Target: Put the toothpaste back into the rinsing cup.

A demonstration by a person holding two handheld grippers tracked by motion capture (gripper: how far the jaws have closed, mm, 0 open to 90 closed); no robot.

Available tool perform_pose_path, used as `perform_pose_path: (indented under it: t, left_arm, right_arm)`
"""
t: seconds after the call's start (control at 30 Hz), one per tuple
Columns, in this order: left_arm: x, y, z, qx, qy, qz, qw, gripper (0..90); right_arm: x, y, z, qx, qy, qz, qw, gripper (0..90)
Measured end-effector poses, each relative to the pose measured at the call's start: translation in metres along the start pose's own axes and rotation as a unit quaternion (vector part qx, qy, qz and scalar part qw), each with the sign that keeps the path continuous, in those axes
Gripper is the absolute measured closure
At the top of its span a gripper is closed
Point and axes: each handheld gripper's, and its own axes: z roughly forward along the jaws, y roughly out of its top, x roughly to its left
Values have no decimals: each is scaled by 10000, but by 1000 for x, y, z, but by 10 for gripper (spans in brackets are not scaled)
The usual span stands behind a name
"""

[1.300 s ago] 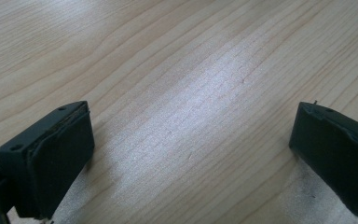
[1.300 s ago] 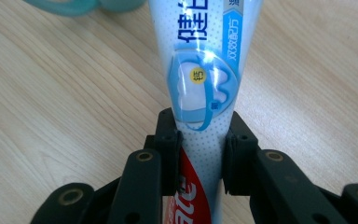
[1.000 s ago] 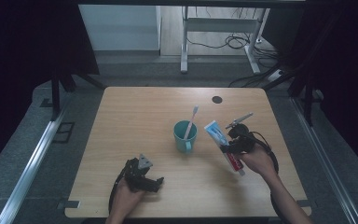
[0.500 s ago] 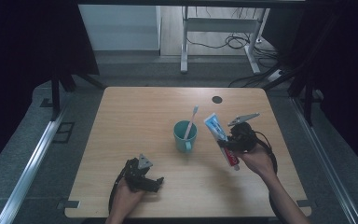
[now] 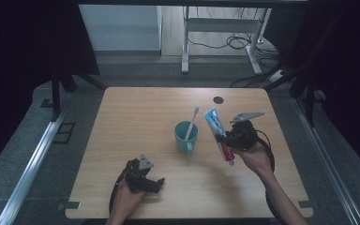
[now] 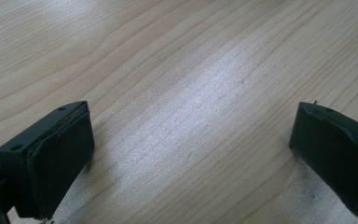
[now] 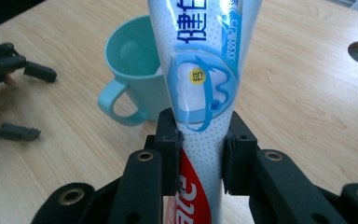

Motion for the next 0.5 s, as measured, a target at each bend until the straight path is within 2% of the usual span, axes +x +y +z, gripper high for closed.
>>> perform_pose_path:
  t: [0.5]
  left_arm:
    - [0,0,0,1,-1,2,10000,0]
  right_arm:
    - [6,14,2,-385,55,6,9992,719]
